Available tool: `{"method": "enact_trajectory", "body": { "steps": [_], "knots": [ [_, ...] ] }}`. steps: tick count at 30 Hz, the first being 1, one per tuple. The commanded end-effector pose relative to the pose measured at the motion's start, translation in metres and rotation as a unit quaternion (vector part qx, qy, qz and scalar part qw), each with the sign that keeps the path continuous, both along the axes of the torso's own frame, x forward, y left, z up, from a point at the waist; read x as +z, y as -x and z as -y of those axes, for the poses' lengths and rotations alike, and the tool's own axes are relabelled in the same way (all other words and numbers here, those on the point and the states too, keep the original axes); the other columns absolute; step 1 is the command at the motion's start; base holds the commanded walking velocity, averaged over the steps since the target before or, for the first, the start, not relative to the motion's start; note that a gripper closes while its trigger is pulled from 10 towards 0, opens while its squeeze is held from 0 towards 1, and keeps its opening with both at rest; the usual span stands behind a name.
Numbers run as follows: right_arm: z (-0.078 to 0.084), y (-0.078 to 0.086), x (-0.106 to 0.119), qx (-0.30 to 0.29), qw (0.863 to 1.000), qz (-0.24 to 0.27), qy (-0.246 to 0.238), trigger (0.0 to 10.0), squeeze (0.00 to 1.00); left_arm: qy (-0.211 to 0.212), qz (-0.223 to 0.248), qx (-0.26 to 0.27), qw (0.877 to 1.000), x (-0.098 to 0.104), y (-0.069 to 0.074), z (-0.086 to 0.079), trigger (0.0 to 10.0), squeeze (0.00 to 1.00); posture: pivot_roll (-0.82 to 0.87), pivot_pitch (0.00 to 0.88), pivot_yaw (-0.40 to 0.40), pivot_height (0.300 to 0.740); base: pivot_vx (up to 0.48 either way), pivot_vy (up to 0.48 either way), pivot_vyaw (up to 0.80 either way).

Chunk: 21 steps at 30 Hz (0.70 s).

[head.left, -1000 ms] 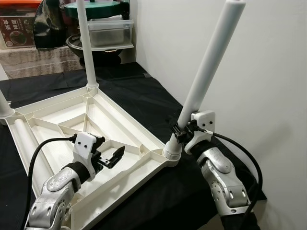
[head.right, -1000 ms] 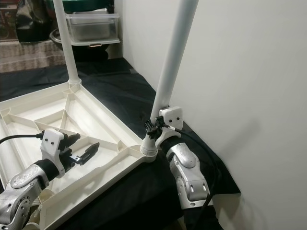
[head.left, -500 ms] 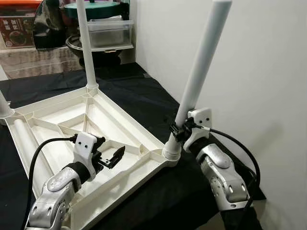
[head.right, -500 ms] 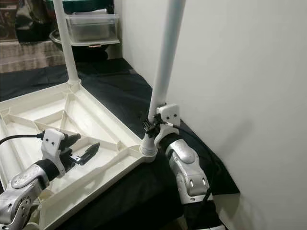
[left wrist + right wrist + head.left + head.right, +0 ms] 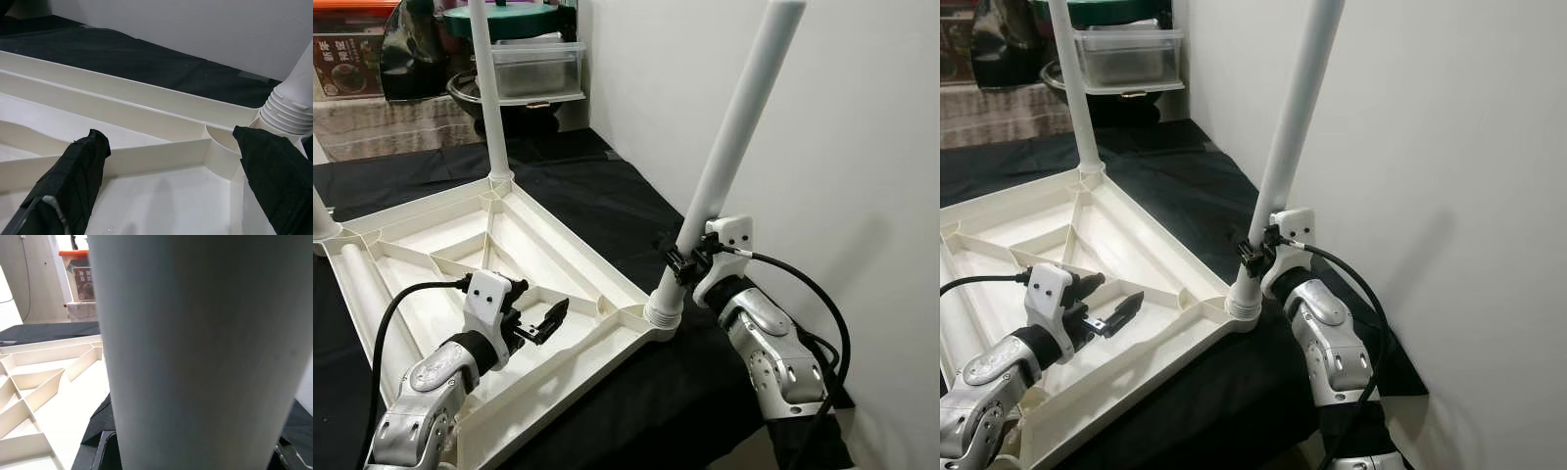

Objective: Building children table

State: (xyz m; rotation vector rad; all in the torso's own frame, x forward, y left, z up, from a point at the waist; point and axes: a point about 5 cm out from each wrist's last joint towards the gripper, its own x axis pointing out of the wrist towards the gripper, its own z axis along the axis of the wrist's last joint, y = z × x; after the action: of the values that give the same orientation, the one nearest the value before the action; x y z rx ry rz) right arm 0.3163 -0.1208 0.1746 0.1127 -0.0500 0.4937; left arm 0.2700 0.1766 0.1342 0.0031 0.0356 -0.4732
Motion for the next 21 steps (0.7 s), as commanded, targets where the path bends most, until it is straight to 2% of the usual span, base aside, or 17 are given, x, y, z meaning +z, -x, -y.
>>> {"method": "enact_trajectory", "body": {
  "steps": [1,9,10,12,13,14,15,21],
  "knots": [
    [-0.0141,0.0067,-0.0339,0.047,0.994,-0.094,0.009,0.0,0.00,-0.001,-0.013,0.001,1.000,-0.0078,0.0011,0.0012,10.0,0.00,-0.01,0.000,-0.100,0.740,0.000,0.000,0.00],
    [-0.0144,0.0052,-0.0336,0.049,0.994,-0.097,0.009,0.0,0.00,-0.002,-0.013,0.000,1.000,-0.0075,0.0008,0.0005,10.0,0.00,-0.01,0.000,-0.098,0.740,0.000,0.000,0.00],
    [-0.0141,0.0052,-0.0330,0.050,0.994,-0.097,0.006,1.1,0.00,-0.002,-0.013,0.000,1.000,-0.0075,0.0009,0.0004,10.0,0.00,-0.01,0.000,-0.097,0.740,0.000,0.000,0.00],
    [-0.0141,0.0053,-0.0325,0.050,0.994,-0.098,0.003,1.1,0.00,-0.002,-0.013,0.000,1.000,-0.0074,0.0009,0.0002,10.0,0.00,-0.01,0.000,-0.096,0.740,0.000,0.000,0.00],
    [-0.0142,0.0057,-0.0320,0.052,0.994,-0.098,0.000,7.0,0.00,-0.002,-0.013,0.000,1.000,-0.0074,0.0009,0.0002,10.0,0.00,-0.01,0.000,-0.095,0.740,0.000,0.000,0.00],
    [-0.0142,0.0057,-0.0320,0.052,0.994,-0.098,0.000,7.0,0.00,-0.002,-0.013,0.000,1.000,-0.0074,0.0009,0.0002,10.0,0.00,-0.01,0.000,-0.095,0.740,0.000,0.000,0.00],
    [-0.0142,0.0062,-0.0318,0.052,0.994,-0.099,-0.002,10.0,0.00,-0.002,-0.014,-0.001,1.000,-0.0075,0.0009,0.0002,10.0,0.00,-0.01,0.000,-0.094,0.740,0.000,0.000,0.00],
    [-0.0122,0.0060,-0.0298,0.043,0.994,-0.097,-0.010,10.0,0.00,-0.003,-0.014,-0.002,1.000,-0.0077,0.0005,0.0001,10.0,0.00,-0.01,0.000,-0.089,0.740,0.000,0.000,0.00]
  ]
}}
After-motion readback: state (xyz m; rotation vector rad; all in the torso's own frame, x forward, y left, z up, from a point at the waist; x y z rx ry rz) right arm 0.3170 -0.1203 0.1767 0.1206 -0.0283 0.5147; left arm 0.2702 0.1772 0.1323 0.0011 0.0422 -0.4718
